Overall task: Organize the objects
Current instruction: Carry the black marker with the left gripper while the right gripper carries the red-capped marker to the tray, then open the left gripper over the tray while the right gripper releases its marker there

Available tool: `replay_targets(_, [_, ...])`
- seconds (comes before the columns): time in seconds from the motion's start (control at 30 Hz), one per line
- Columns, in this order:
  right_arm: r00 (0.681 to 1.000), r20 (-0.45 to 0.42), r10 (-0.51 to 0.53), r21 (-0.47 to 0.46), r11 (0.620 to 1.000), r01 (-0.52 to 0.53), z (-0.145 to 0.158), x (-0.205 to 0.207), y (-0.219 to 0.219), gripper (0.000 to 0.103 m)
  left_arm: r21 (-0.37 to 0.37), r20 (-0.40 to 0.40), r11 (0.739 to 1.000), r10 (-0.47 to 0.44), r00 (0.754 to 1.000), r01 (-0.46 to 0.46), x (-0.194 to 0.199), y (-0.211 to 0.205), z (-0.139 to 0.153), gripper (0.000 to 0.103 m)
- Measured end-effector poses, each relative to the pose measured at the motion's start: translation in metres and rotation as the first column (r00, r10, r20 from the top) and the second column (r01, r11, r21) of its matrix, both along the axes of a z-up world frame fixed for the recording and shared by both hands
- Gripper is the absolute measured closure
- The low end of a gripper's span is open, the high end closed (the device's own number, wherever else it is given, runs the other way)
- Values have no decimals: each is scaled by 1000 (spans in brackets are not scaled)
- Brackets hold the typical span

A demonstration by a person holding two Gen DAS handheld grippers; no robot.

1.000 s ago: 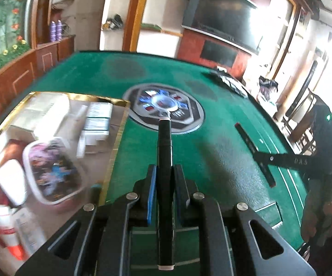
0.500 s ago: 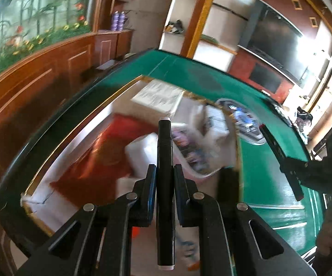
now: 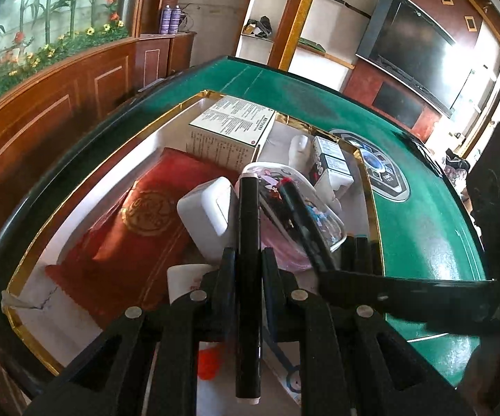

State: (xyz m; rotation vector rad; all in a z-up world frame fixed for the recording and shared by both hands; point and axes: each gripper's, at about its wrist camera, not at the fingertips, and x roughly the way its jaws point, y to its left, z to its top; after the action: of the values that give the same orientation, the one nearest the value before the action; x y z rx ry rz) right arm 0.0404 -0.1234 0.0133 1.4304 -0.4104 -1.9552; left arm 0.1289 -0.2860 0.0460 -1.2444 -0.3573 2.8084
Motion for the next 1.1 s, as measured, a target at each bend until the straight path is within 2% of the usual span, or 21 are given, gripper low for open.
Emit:
replay_targets(0.17, [998, -63, 7, 81, 997, -2, 2, 0, -18, 86, 6, -13, 1000, 15, 1000, -15, 3, -5, 0, 88])
replay_targets(0.23, [996, -85, 15, 116, 993, -5, 1, -1, -24, 84, 32, -35, 999, 27, 999, -26, 8, -11, 3, 86])
replay_targets(0.33, [989, -147, 29, 176, 984, -2, 3, 8, -24, 84, 42, -64, 998, 41, 997, -38, 14, -17, 8, 79])
replay_targets(0.37, [987, -158, 37, 187, 982, -7, 4, 9, -24, 83, 35, -77, 998, 49, 996, -46, 17, -19, 10, 73])
replay_targets(0.4, [985, -167, 40, 189, 982, -8, 6, 9, -22, 83, 28, -87, 998, 59, 994, -57, 19, -19, 13, 57])
replay_targets(0.43, [983, -180, 40, 189, 982, -5, 7, 10, -20, 83, 6, -99, 996, 92, 991, -92, 22, -21, 17, 49])
replay_targets(0.47, [981, -191, 36, 183, 983, -1, 10, 10, -17, 83, -14, -110, 991, 129, 986, -131, 25, -24, 19, 31])
replay_targets(0.5, [979, -202, 35, 171, 985, 0, 12, 11, -16, 82, -24, -126, 985, 166, 978, -171, 29, -27, 22, 18])
replay_targets(0.6, [973, -228, 38, 110, 994, -13, 23, 16, -8, 68, -30, -182, 969, 237, 954, -247, 40, -36, 35, 9])
replay_targets(0.77, [958, -284, 33, 46, 999, -21, 43, 27, -5, 50, -137, -229, 924, 322, 919, -358, 48, -35, 51, 2])
replay_targets(0.83, [943, -333, 14, 64, 998, 8, 50, 35, -5, 41, -154, -236, 910, 343, 909, -384, 49, -36, 55, 0])
replay_targets(0.93, [908, -419, -25, 106, 991, 76, 58, 49, -1, 32, -156, -266, 903, 353, 897, -401, 55, -36, 60, 0])
replay_targets(1.03, [884, -463, -60, 113, 986, 126, 61, 57, 6, 24, -163, -291, 893, 364, 885, -421, 59, -34, 64, 0])
replay_targets(1.1, [867, -491, -83, 115, 981, 158, 62, 62, 14, 21, -148, -289, 901, 354, 889, -407, 58, -33, 67, 0])
